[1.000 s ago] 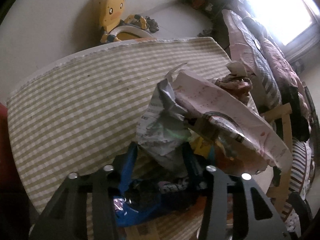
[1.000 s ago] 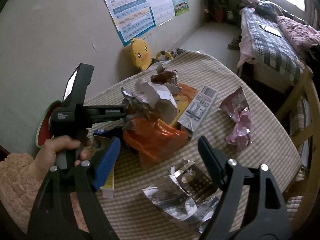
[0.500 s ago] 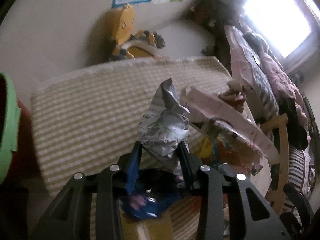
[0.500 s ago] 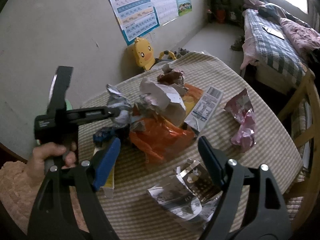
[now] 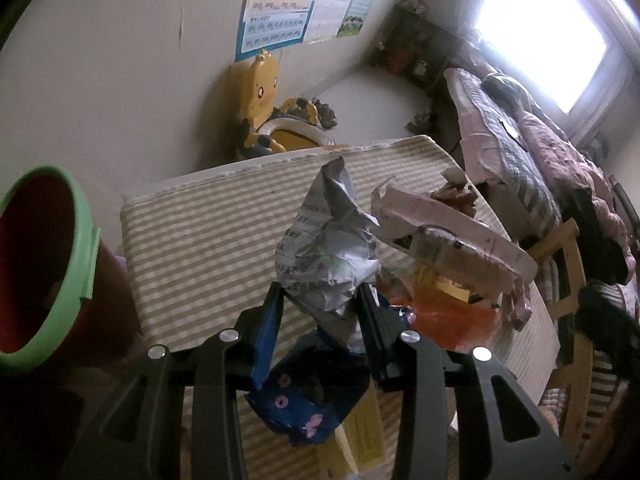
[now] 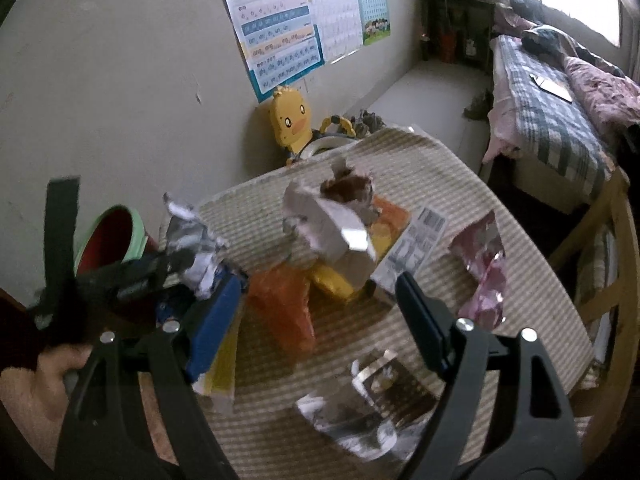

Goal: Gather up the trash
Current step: 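Grasp the crumpled silver foil wrapper with the left tool, then grasp the crumpled brown paper scrap with the right tool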

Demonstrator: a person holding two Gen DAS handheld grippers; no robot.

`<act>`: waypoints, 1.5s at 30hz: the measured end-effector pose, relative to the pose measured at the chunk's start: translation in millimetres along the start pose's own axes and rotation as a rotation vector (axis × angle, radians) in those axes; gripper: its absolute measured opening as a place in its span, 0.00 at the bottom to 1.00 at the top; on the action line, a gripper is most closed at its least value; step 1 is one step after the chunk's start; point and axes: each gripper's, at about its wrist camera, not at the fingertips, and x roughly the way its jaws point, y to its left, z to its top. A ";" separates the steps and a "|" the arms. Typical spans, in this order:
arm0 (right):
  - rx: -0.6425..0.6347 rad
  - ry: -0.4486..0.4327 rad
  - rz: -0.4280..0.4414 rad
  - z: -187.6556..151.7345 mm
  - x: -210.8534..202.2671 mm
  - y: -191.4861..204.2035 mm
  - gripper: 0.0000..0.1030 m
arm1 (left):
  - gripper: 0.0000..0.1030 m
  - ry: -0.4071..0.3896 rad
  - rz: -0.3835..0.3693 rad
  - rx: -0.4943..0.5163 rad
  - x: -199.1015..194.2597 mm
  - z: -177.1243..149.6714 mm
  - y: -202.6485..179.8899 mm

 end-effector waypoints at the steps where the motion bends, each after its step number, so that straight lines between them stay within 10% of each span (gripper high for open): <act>1: -0.003 -0.005 -0.003 5.3 1.0 -1.0 0.76 | 0.34 -0.001 0.001 0.006 -0.1 -0.3 0.5; 45: 0.155 0.214 0.028 83.2 157.0 -60.9 0.76 | 0.43 0.122 -0.030 -0.109 68.9 28.1 28.6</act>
